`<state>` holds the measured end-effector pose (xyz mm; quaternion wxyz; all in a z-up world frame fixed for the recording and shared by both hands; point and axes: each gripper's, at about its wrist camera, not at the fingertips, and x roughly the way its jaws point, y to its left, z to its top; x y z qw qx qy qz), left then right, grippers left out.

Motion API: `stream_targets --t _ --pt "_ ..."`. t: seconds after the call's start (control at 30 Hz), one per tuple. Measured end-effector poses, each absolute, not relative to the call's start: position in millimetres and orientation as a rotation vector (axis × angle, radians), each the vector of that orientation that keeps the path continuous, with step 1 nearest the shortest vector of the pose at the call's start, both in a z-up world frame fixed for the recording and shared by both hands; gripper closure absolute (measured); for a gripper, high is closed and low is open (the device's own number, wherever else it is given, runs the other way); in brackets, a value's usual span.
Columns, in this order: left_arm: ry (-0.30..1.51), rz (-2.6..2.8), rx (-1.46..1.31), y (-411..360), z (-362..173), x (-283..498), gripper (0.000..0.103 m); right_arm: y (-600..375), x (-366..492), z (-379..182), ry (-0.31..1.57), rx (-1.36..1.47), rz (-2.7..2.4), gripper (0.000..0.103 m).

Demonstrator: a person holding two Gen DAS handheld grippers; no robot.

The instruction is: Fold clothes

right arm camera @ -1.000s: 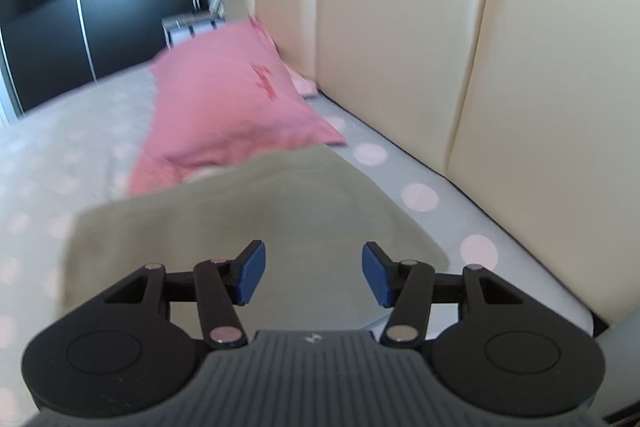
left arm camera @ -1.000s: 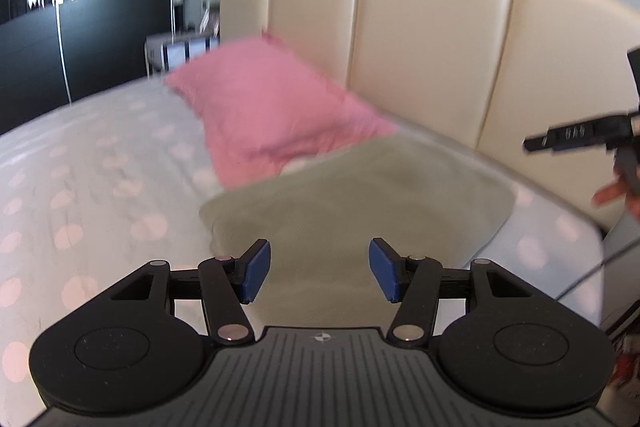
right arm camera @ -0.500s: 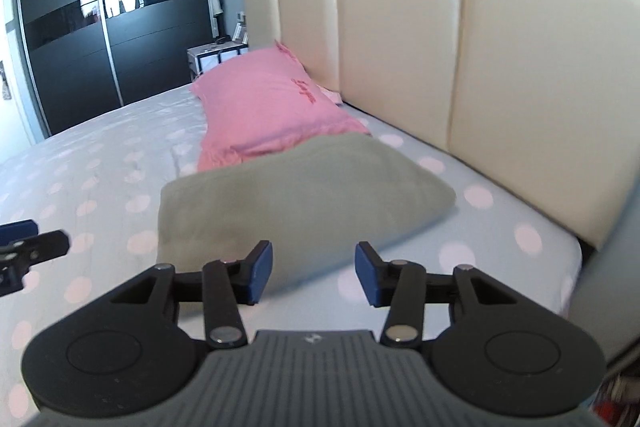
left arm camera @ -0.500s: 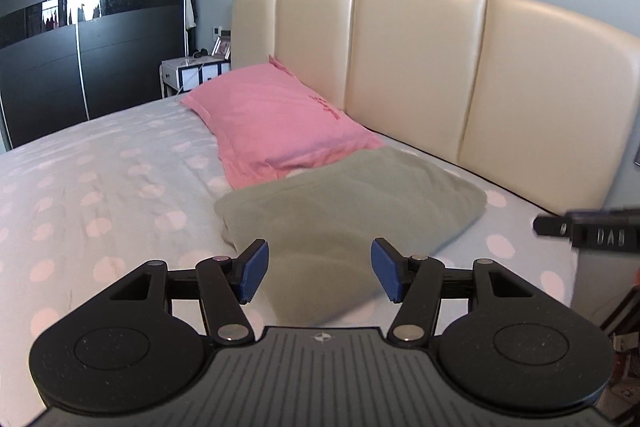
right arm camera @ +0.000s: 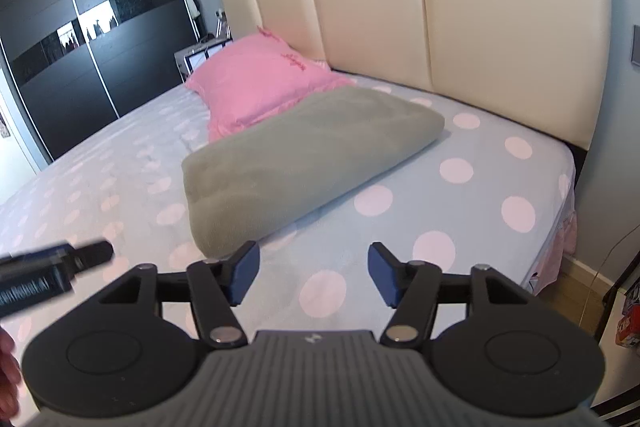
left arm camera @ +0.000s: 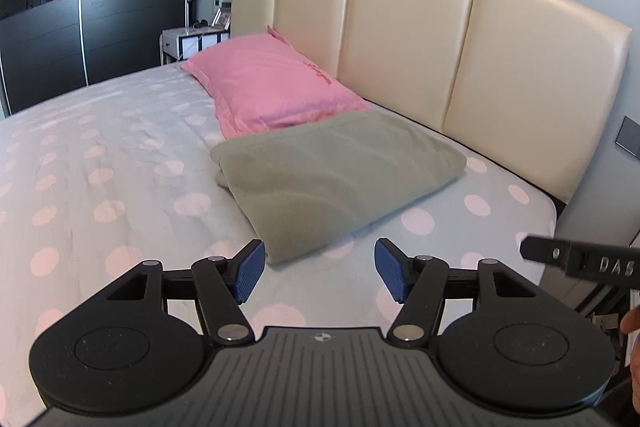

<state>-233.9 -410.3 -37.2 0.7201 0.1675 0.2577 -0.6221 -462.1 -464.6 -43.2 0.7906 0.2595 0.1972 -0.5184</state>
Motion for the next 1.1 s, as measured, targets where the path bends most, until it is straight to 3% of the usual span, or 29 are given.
stream_targets --t 0.13,1.1 --pt "0.57 -1.364 0.364 -406.9 -38.5 -237.4 0.041 -452.8 -449.7 -42.1 0.427 0.5 -1.124 0.033" --pt "0.54 -1.279 0.375 -399.7 -56.7 -247.4 0.037 -453.9 -429.7 -64.2 0.469 0.472 -1.173 0.033"
